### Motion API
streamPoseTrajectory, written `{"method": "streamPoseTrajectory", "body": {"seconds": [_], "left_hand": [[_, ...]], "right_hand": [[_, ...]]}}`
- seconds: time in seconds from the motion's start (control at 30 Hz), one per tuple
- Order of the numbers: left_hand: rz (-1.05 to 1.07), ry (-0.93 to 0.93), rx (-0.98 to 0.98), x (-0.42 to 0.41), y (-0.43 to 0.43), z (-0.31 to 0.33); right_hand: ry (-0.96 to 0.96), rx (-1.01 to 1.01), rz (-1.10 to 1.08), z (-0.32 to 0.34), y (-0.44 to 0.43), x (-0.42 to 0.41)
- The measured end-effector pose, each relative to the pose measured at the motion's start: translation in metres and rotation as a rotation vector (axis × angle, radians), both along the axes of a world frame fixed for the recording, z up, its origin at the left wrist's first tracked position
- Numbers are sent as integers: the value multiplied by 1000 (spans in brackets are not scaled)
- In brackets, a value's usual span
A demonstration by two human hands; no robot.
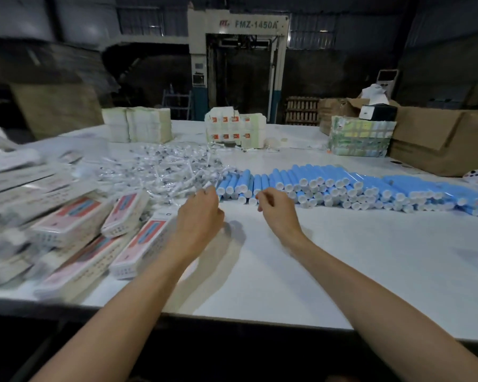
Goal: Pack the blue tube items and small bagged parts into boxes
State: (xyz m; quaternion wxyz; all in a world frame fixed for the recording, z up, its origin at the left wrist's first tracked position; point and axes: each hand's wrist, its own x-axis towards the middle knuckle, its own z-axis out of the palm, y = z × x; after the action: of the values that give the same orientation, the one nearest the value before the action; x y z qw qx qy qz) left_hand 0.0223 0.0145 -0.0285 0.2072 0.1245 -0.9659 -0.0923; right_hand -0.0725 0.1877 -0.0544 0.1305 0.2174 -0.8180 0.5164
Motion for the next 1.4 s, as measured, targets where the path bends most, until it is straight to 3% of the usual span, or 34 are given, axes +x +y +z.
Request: {"method": "streamPoseTrajectory", "body": {"seconds": [0.17, 0.37, 0.5, 0.57, 0.83, 1.0, 1.23, 1.4], "left_hand": [[396, -300, -343, 29, -40, 3], [455, -442, -403, 39, -55, -10], [408, -412, -504, 38, -46, -6], [324, -288, -352, 32, -42, 1], [-233, 234, 691, -16, -24, 28], [-428, 335, 1223, -33, -25, -4], [-376, 307, 1554, -36, -39, -17], [-391, 277, 1582, -38, -38, -21]], "right_hand": [[-71, -38, 16, -20, -1, -9], [-72, -37, 43, -22, 0, -12], [-77, -48, 60, -23, 1, -10], [-87, -60, 49, -23, 1, -10], [-76, -8, -14, -5, -8, -26], [-60, 178, -126, 21, -32, -70], [-63, 593, -215, 35, -77, -109], [-68, 680, -235, 37, -92, -118]]}}
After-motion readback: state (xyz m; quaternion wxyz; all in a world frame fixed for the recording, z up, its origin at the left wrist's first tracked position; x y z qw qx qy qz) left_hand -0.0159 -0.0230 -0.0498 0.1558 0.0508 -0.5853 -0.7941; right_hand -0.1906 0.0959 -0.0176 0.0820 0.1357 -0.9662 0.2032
